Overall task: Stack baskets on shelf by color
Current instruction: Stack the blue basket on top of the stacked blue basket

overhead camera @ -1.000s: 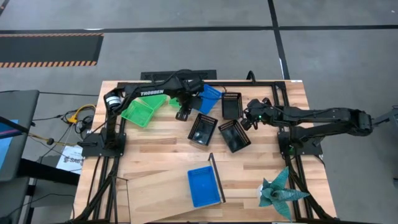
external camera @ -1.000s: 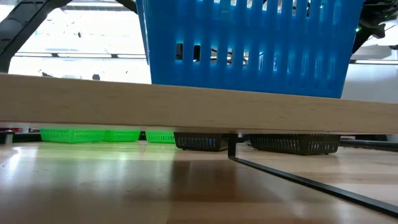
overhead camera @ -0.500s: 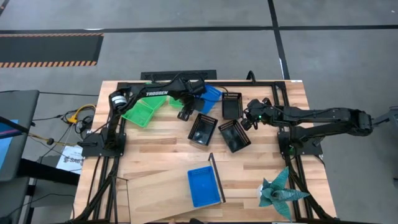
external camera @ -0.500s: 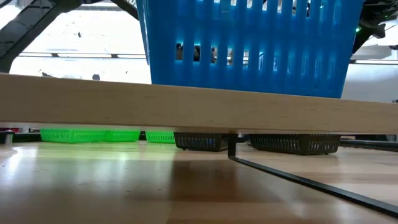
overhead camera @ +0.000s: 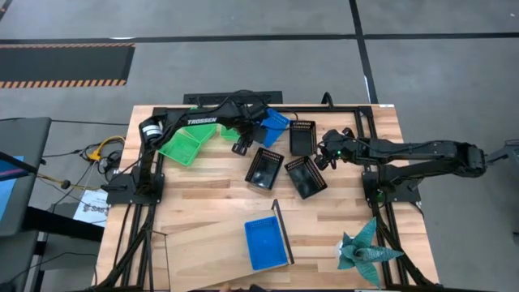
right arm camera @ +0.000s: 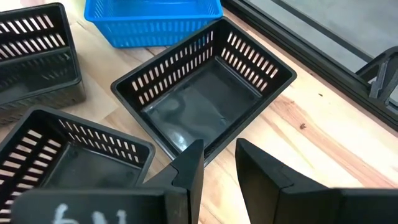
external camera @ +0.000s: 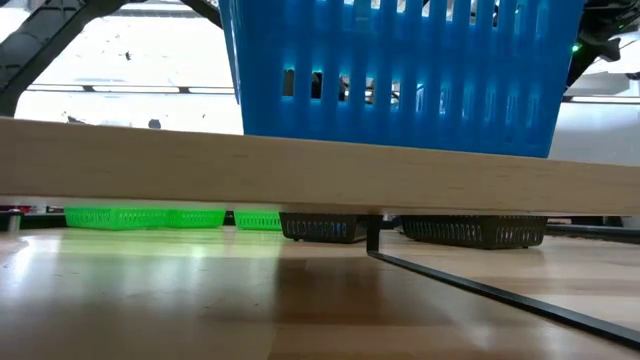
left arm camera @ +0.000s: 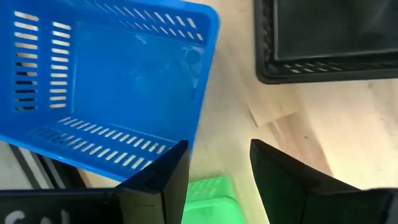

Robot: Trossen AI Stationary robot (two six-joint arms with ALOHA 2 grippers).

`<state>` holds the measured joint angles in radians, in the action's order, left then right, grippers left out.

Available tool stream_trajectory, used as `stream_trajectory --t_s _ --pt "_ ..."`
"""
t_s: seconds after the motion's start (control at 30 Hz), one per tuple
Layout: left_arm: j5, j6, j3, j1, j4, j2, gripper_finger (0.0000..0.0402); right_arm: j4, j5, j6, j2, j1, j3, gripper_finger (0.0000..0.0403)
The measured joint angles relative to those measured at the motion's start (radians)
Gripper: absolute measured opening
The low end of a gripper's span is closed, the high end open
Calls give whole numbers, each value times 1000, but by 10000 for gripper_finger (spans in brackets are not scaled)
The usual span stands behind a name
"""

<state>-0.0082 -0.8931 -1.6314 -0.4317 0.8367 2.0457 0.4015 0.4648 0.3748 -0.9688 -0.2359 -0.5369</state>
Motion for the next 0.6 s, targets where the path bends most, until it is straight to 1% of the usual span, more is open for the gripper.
stream_trajectory --t_s 0.37,0.6 --pt "-6 -10 0 -20 -31 19 157 9 -2 2 0 0 0 118" --pt "-15 20 0 -24 -24 19 157 11 -20 2 0 0 0 118"
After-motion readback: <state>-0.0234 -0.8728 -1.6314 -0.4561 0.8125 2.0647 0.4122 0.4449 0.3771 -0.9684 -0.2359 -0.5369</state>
